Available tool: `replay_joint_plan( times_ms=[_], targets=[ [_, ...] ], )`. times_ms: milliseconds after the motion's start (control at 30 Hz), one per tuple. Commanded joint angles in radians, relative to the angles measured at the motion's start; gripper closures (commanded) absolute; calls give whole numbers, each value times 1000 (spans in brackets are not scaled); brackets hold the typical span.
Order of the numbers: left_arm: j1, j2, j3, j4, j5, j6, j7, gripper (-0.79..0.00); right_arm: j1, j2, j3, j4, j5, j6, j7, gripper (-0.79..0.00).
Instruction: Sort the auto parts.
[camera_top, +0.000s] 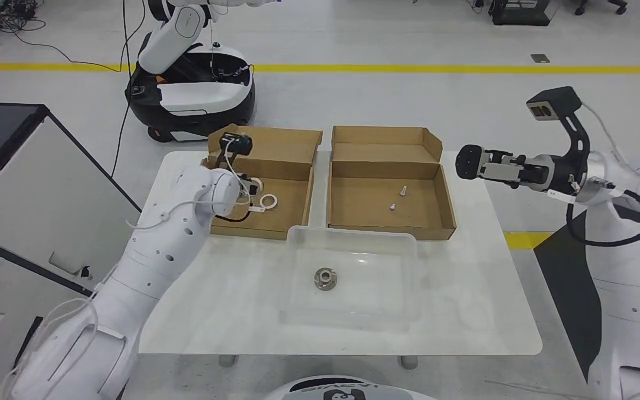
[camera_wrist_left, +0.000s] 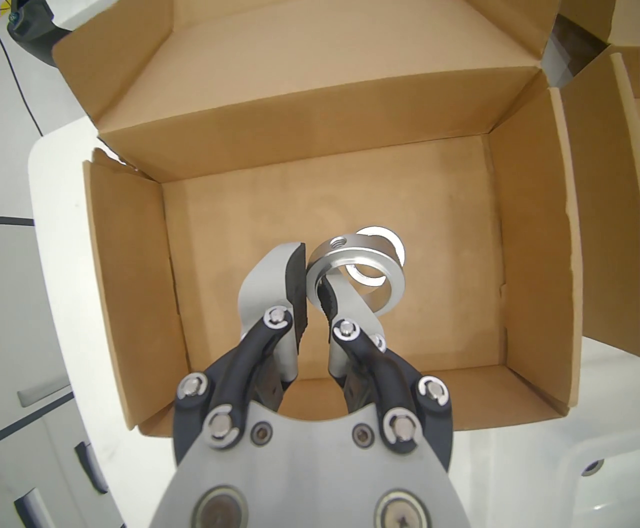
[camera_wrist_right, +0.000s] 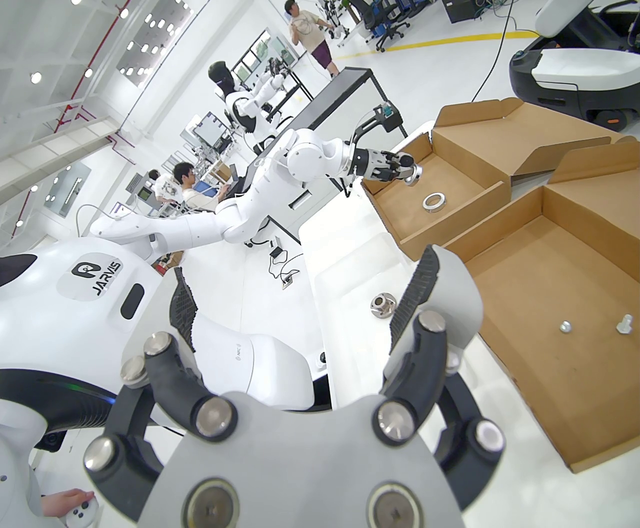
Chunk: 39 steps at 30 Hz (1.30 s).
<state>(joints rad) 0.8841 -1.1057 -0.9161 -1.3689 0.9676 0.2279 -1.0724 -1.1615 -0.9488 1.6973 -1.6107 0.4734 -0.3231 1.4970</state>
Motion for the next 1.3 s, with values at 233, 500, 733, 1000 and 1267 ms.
replay_joint_plan(
  times_ms=[233, 500, 733, 1000, 1267],
  targets=[
    [9, -14, 12, 70, 16, 17, 18, 0, 0, 0, 0, 0, 0, 0, 0, -785],
    [17, -23, 16, 89, 37, 24, 13, 0, 0, 0, 0, 0, 0, 0, 0, -785],
    [20, -36, 26, 111, 43, 32, 30, 0, 0, 0, 0, 0, 0, 0, 0, -785],
    [19, -46, 26, 132, 67, 39, 39, -18, 0, 0, 0, 0, 0, 0, 0, -785],
    [29, -51, 12, 139, 83, 45, 38, -185, 0, 0, 0, 0, 0, 0, 0, -785]
  ],
)
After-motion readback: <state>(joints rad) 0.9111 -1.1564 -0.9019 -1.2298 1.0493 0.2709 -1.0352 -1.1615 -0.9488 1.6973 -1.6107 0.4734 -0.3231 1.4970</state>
